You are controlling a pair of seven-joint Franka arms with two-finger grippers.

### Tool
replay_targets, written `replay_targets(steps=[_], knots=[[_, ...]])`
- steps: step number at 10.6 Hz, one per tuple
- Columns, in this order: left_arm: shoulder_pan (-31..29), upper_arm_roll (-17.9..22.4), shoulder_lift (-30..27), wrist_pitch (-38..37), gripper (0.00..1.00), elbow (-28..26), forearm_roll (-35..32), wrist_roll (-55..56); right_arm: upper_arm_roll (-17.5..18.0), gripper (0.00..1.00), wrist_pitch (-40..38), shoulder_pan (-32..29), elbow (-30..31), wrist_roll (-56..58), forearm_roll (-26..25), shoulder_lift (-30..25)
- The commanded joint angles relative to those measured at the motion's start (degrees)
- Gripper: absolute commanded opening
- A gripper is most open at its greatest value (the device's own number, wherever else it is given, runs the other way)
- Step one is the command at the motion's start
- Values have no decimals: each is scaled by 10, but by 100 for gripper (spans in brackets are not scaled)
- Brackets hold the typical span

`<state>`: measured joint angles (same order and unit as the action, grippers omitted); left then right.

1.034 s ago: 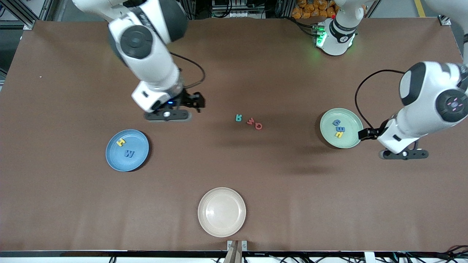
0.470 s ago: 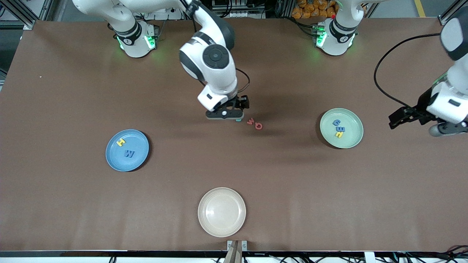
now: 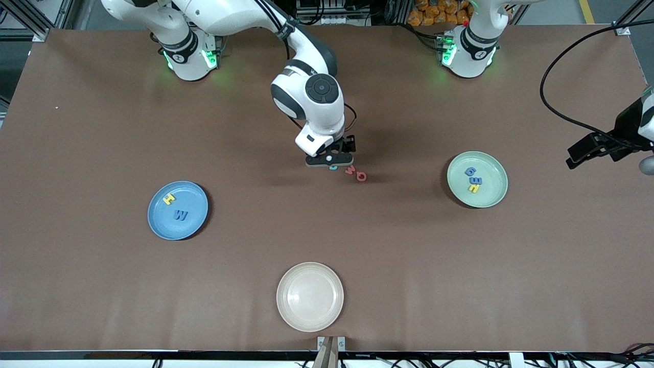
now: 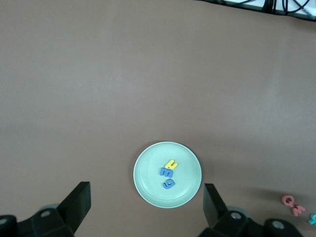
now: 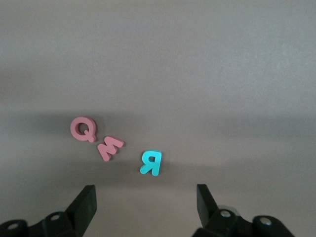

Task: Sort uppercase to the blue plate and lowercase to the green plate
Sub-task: 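Move the right gripper over the teal R while the left gripper withdraws, then lower the right gripper and grasp the teal uppercase R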

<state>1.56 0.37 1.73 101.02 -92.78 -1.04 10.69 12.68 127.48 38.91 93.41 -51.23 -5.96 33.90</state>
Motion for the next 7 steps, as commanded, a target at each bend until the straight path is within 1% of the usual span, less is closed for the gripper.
replay_targets(steps=[1, 2, 5, 7], knots=[[7, 14, 2, -18, 100, 14, 4, -12, 9, 80, 17, -5, 5, -17, -13, 20], [8, 14, 0, -32, 100, 15, 5, -13, 9, 80, 23, -5, 5, -23, -13, 27], [12, 10, -2, -47, 100, 16, 6, -20, 9, 80, 74, -5, 15, -50, -13, 49], [12, 9, -1, -51, 100, 22, 10, -44, 9, 79, 83, -5, 26, -57, -13, 63]])
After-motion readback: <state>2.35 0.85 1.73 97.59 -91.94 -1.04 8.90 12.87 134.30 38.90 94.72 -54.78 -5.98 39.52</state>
